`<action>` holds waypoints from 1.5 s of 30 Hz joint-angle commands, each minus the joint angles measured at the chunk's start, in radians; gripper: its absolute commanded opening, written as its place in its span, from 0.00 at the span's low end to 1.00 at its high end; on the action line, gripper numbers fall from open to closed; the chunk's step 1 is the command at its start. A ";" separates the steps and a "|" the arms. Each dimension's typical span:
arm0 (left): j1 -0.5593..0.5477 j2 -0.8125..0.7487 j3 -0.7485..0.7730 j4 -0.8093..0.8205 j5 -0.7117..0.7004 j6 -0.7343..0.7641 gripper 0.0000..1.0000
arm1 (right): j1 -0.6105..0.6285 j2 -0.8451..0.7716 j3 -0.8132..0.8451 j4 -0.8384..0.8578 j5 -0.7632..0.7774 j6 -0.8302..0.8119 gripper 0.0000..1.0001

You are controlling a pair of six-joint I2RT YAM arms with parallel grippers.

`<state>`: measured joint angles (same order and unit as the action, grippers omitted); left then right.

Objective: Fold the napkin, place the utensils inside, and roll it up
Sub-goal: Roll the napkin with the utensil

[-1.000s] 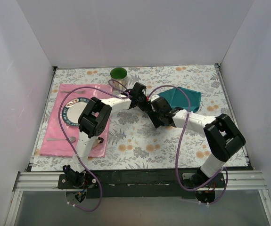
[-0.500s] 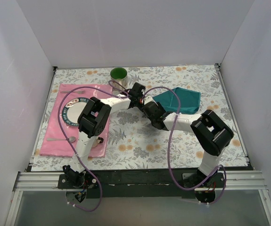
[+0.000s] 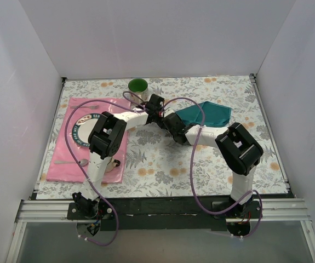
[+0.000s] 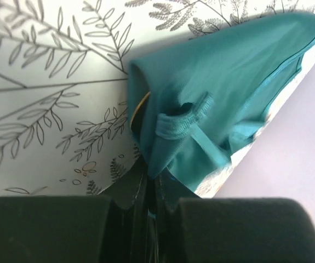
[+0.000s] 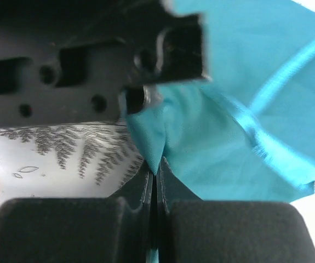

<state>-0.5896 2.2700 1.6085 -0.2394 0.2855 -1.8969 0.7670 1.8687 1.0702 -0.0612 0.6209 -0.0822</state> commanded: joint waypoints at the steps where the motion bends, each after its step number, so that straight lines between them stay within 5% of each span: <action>1: 0.011 -0.024 0.013 -0.043 0.004 0.125 0.08 | -0.070 0.067 0.056 -0.156 -0.256 0.061 0.01; 9: 0.014 -0.081 -0.013 0.017 -0.028 0.268 0.46 | -0.199 0.029 0.073 -0.216 -0.652 0.075 0.01; 24: 0.017 -0.266 -0.147 0.065 -0.109 0.392 0.56 | -0.469 0.092 0.050 -0.129 -1.252 0.223 0.01; 27: 0.016 -0.256 -0.147 0.066 -0.086 0.355 0.59 | -0.498 0.110 0.042 -0.103 -1.315 0.260 0.01; 30: 0.010 -0.222 -0.115 0.045 -0.063 0.305 0.73 | -0.521 0.139 0.050 -0.092 -1.374 0.297 0.01; 41: 0.010 -0.184 -0.130 0.074 -0.085 0.295 0.60 | -0.534 0.095 0.059 -0.123 -1.340 0.248 0.01; 45: 0.017 -0.181 -0.131 0.109 -0.048 0.286 0.62 | -0.482 0.047 0.097 -0.224 -1.184 0.196 0.25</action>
<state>-0.5831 2.1040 1.4723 -0.1787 0.2092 -1.6016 0.2337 1.9808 1.1339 -0.1448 -0.7277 0.1905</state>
